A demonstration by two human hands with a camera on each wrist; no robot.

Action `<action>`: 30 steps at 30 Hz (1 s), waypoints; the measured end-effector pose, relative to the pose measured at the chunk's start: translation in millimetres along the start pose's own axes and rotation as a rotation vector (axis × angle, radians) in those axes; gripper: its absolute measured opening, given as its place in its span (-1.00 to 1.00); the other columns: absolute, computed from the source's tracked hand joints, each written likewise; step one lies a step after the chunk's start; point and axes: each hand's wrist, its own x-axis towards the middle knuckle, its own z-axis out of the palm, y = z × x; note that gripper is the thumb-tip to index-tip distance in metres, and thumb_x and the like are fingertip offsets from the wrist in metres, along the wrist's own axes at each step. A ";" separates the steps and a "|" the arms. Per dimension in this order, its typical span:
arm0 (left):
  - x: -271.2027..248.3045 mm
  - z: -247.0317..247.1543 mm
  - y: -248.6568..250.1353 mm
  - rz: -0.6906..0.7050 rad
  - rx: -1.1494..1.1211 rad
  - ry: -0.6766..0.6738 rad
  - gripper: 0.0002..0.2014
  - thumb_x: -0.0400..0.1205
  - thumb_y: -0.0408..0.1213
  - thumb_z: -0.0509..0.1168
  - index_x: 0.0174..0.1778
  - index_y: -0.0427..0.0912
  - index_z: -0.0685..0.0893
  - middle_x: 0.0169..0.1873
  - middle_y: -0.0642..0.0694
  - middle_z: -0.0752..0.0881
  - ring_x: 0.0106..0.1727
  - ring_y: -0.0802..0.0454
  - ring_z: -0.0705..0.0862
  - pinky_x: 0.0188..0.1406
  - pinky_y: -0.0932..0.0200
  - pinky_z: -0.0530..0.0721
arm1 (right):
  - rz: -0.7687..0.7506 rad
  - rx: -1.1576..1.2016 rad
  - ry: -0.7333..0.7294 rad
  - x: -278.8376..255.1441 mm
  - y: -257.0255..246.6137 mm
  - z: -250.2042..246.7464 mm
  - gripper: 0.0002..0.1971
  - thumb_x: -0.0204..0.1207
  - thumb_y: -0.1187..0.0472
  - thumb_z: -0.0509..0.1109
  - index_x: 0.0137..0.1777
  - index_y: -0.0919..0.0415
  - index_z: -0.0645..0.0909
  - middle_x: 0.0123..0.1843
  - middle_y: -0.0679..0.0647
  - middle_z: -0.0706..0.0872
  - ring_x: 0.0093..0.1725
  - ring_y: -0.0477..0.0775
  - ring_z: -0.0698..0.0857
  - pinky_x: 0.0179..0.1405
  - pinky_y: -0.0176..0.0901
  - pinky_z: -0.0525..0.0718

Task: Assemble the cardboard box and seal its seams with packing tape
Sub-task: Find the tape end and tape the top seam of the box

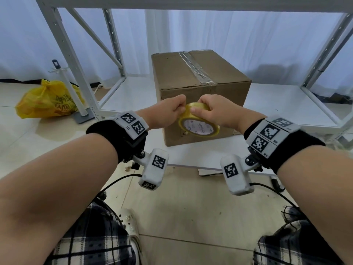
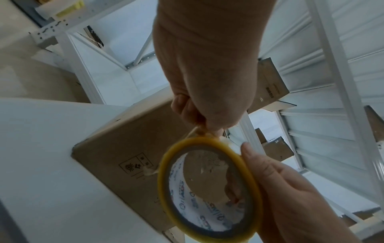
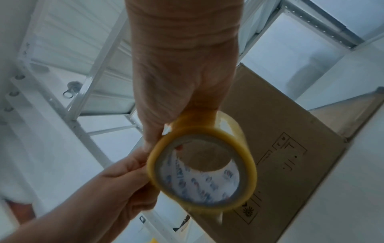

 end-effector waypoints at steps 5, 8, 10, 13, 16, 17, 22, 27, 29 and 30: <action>-2.9 -0.5 9.4 -0.029 -0.386 0.075 -0.77 0.75 -0.19 0.10 -0.24 -0.09 0.39 -0.36 0.00 0.48 -0.35 0.15 0.45 -0.37 0.44 0.46 | 0.050 0.407 0.180 -1.4 1.9 -7.5 -0.65 0.61 -0.01 0.33 -0.34 0.18 0.57 -0.45 -0.01 0.56 -0.46 -0.11 0.54 -0.38 -0.32 0.52; -5.8 -2.7 10.2 -0.060 -0.579 0.080 -0.78 0.67 -0.08 0.22 -0.20 -0.13 0.49 -0.38 0.02 0.58 -0.42 0.23 0.51 -0.38 0.42 0.50 | 0.109 0.511 0.278 -1.5 3.6 -9.5 -0.65 0.57 -0.02 0.37 -0.37 0.16 0.55 -0.46 0.04 0.57 -0.42 -0.01 0.55 -0.38 -0.25 0.52; -6.9 -4.3 7.1 -0.076 -0.610 0.032 -0.75 0.59 -0.02 0.28 -0.18 -0.16 0.52 -0.35 0.00 0.61 -0.38 0.21 0.53 -0.33 0.39 0.51 | 0.127 0.518 0.286 -2.0 2.5 -7.7 -0.65 0.57 -0.03 0.37 -0.37 0.16 0.56 -0.46 0.01 0.60 -0.43 -0.04 0.57 -0.42 -0.30 0.53; -9.6 -7.4 6.2 -0.054 -0.692 -0.017 -0.70 0.49 0.03 0.30 -0.25 -0.16 0.51 -0.31 -0.09 0.62 -0.28 0.10 0.59 -0.19 0.31 0.55 | 0.122 0.589 0.269 -5.2 -4.1 -6.4 -0.66 0.59 0.00 0.35 -0.39 0.11 0.55 -0.53 -0.09 0.60 -0.51 -0.15 0.57 -0.48 -0.38 0.53; -9.9 -11.2 11.1 -0.040 -0.777 0.117 -0.71 0.52 -0.08 0.34 -0.36 -0.17 0.46 -0.43 -0.03 0.62 -0.40 0.18 0.62 -0.36 0.38 0.58 | 0.127 0.790 0.272 -7.5 -9.4 -5.6 -0.69 0.62 0.05 0.33 -0.34 0.13 0.57 -0.60 -0.08 0.58 -0.61 -0.12 0.53 -0.60 -0.33 0.51; -9.2 -12.3 12.4 -0.041 -0.770 0.179 -0.71 0.55 -0.13 0.36 -0.39 -0.16 0.44 -0.49 0.01 0.61 -0.44 0.19 0.62 -0.40 0.38 0.58 | 0.133 0.861 0.271 -8.2 -9.9 -5.0 -0.70 0.62 0.05 0.33 -0.33 0.13 0.58 -0.61 -0.05 0.56 -0.64 -0.07 0.50 -0.63 -0.31 0.49; -6.1 -12.3 17.6 -0.027 -0.675 0.275 -0.62 0.56 -0.18 0.40 -0.47 -0.13 0.38 -0.66 0.16 0.51 -0.54 0.24 0.54 -0.51 0.40 0.49 | 0.146 1.012 0.237 -7.4 -3.5 0.3 -0.65 0.61 0.04 0.33 -0.40 0.14 0.57 -0.61 0.05 0.47 -0.63 0.01 0.39 -0.57 -0.23 0.46; -7.7 -10.0 12.3 -0.117 -0.464 0.103 -0.57 0.54 -0.04 0.42 -0.46 -0.10 0.32 -0.57 0.03 0.37 -0.62 0.21 0.30 -0.66 0.37 0.31 | 0.077 0.470 0.253 -1.9 9.8 -2.6 -0.69 0.54 0.01 0.43 -0.32 0.20 0.55 -0.44 0.01 0.56 -0.45 -0.12 0.53 -0.42 -0.33 0.50; -8.5 -7.1 9.3 -0.180 -0.294 -0.016 -0.59 0.55 0.08 0.36 -0.36 -0.13 0.39 -0.52 0.00 0.40 -0.59 0.19 0.33 -0.65 0.36 0.32 | 0.050 0.184 0.217 -0.7 11.5 -2.9 -0.64 0.48 -0.08 0.46 -0.29 0.22 0.56 -0.41 0.00 0.56 -0.42 -0.11 0.51 -0.41 -0.30 0.44; -8.8 -6.4 8.7 -0.201 -0.219 -0.056 -0.59 0.57 0.14 0.30 -0.26 -0.16 0.46 -0.48 -0.02 0.44 -0.55 0.16 0.36 -0.63 0.34 0.34 | 0.039 0.105 0.200 -0.5 10.8 -3.2 -0.60 0.44 -0.14 0.47 -0.27 0.22 0.56 -0.41 -0.01 0.56 -0.42 -0.10 0.50 -0.41 -0.27 0.42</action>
